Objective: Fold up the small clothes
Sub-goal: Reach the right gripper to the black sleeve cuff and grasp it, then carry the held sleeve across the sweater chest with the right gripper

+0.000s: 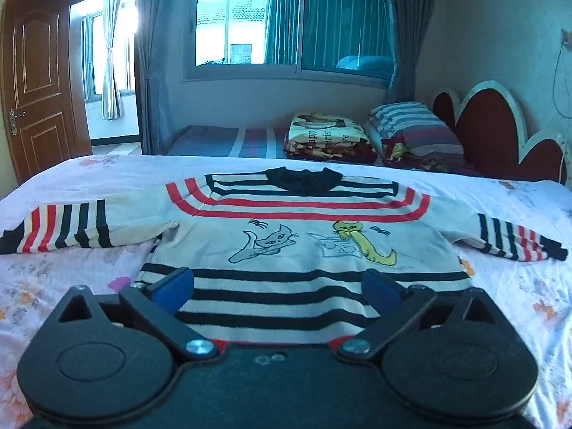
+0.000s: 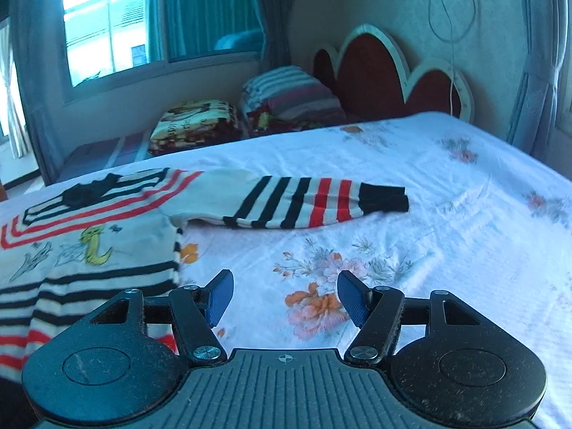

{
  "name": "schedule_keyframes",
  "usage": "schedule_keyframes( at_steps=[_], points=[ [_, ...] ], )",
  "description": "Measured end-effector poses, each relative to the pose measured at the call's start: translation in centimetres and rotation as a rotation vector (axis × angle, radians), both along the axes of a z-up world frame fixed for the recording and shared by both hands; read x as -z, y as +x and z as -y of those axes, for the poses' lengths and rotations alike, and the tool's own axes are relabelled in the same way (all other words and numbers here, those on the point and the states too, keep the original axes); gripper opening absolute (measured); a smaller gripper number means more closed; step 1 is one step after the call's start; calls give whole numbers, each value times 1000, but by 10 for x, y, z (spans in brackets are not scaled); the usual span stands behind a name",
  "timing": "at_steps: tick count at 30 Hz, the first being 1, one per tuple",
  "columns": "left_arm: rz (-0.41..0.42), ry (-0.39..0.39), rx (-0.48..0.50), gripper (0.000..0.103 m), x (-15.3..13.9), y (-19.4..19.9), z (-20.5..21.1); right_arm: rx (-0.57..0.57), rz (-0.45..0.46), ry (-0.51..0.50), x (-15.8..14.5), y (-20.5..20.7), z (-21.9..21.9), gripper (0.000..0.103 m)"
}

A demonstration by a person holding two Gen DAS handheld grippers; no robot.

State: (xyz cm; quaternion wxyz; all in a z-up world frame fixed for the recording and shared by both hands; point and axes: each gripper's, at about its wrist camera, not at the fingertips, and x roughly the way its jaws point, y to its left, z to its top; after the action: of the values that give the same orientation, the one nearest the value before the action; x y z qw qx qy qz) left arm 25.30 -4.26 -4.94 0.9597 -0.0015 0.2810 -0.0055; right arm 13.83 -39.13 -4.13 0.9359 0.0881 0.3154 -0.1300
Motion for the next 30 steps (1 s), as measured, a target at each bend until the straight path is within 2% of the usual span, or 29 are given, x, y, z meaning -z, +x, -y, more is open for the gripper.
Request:
schedule_keyframes(
  at_steps=[7,9,14,21,25,27,28,30],
  points=[
    [-28,52,13,102,20,56,7,69,-15,27,27,53,37,65],
    [-30,66,13,97,25,73,11,85,-13,28,34,66,46,65],
    [-31,79,45,96,36,113,33,177,-8,82,56,100,87,65],
    [-76,96,67,96,62,141,52,317,11,248,90,134,161,65],
    [-114,135,59,96,73,149,47,371,89,369,102,138,193,65],
    [-128,142,42,96,75,152,41,377,114,389,105,141,201,47],
    [-133,145,30,96,75,154,37,384,112,403,107,143,206,35],
    [-132,144,9,96,73,155,29,395,121,429,108,143,213,25]
  ],
)
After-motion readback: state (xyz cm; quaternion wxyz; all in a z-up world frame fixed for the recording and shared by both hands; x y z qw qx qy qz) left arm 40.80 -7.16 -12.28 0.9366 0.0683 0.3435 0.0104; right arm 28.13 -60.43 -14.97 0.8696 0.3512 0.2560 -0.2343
